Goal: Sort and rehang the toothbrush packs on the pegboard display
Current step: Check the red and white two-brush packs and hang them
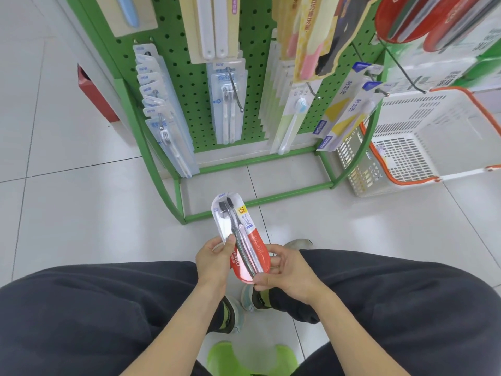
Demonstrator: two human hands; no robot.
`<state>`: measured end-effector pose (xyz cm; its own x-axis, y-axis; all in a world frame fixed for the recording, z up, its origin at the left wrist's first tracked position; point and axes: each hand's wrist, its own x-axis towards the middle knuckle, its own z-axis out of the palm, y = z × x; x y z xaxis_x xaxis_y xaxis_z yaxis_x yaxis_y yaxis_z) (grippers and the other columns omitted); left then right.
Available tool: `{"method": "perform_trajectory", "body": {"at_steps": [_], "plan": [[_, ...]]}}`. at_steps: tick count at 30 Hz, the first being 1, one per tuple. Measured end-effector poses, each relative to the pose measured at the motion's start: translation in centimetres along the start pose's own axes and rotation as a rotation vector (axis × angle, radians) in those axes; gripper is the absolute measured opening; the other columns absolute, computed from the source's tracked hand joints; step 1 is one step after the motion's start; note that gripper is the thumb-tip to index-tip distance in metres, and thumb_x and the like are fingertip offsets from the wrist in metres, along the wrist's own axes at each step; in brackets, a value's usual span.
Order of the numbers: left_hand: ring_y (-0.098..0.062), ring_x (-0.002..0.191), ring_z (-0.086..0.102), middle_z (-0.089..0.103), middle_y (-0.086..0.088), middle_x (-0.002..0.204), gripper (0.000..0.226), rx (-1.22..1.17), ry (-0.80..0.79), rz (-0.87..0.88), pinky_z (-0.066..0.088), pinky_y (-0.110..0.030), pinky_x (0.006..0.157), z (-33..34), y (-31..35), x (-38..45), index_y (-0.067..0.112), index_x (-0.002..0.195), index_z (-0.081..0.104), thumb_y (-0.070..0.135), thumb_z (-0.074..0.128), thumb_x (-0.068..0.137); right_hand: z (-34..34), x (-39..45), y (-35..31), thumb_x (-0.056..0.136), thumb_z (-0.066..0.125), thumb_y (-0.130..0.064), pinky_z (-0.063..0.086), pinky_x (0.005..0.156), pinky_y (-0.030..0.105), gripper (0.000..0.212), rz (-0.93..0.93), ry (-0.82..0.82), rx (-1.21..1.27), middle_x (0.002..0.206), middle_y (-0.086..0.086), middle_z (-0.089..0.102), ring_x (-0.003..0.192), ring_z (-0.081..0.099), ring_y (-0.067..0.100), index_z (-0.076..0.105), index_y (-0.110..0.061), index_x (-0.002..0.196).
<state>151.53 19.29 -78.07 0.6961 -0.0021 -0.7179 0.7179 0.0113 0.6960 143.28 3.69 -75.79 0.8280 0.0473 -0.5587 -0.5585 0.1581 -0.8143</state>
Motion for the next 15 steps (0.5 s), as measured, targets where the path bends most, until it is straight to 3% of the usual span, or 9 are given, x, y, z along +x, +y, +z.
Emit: {"method": "perform_trajectory", "body": {"at_steps": [3,5,8,10,13,15], "plan": [[-0.021,0.102,0.070,0.067,-0.005,0.120,0.061,0.111,-0.042,0.045,0.057,-0.041,0.094,0.2,0.3,-0.3,0.020,0.141,0.044,0.030,0.075,0.090,0.0,0.1,0.2,0.080,0.085,-0.003,0.063,0.083,0.045,0.058,-0.021,0.086,-0.139,0.104,0.005,0.079,0.091,0.077,0.028,0.060,-0.016,0.130],[-0.017,0.110,0.066,0.061,0.005,0.125,0.069,0.177,-0.179,0.116,0.055,-0.031,0.090,0.6,0.2,-0.9,0.029,0.146,0.037,0.031,0.076,0.089,0.2,0.2,0.7,0.080,0.084,-0.007,0.062,0.086,0.040,0.056,-0.074,0.168,-0.340,0.099,-0.004,0.079,0.085,0.076,0.016,0.062,-0.023,0.130],[-0.001,0.098,0.070,0.066,0.008,0.115,0.038,0.150,-0.353,0.150,0.056,-0.018,0.076,1.4,0.0,-1.8,0.032,0.127,0.053,0.022,0.070,0.094,1.2,0.3,1.5,0.077,0.083,-0.023,0.056,0.083,0.027,0.048,-0.277,0.244,-0.737,0.099,-0.015,0.069,0.089,0.067,0.003,0.065,-0.029,0.121],[-0.009,0.097,0.071,0.070,-0.002,0.109,0.013,0.157,-0.309,0.154,0.056,-0.020,0.076,1.5,0.1,-1.9,0.031,0.109,0.060,0.021,0.060,0.100,2.1,0.2,2.0,0.072,0.088,-0.031,0.048,0.089,0.016,0.053,-0.352,0.230,-0.752,0.109,-0.015,0.061,0.101,0.060,0.000,0.067,-0.030,0.121],[-0.019,0.105,0.069,0.072,0.000,0.115,0.014,0.148,-0.297,0.121,0.058,-0.036,0.090,1.1,-0.1,-1.3,0.035,0.112,0.062,0.027,0.055,0.103,2.3,0.3,2.3,0.068,0.093,-0.036,0.035,0.098,0.003,0.067,-0.326,0.259,-0.669,0.127,-0.024,0.045,0.121,0.046,-0.010,0.063,-0.035,0.128],[-0.018,0.102,0.070,0.072,0.003,0.115,0.019,0.169,-0.263,0.127,0.059,-0.035,0.086,0.9,-0.2,-1.3,0.032,0.119,0.062,0.030,0.058,0.101,1.8,0.5,2.1,0.064,0.094,-0.044,0.031,0.095,-0.002,0.072,-0.265,0.275,-0.685,0.132,-0.028,0.035,0.124,0.036,-0.017,0.058,-0.039,0.126]]}}
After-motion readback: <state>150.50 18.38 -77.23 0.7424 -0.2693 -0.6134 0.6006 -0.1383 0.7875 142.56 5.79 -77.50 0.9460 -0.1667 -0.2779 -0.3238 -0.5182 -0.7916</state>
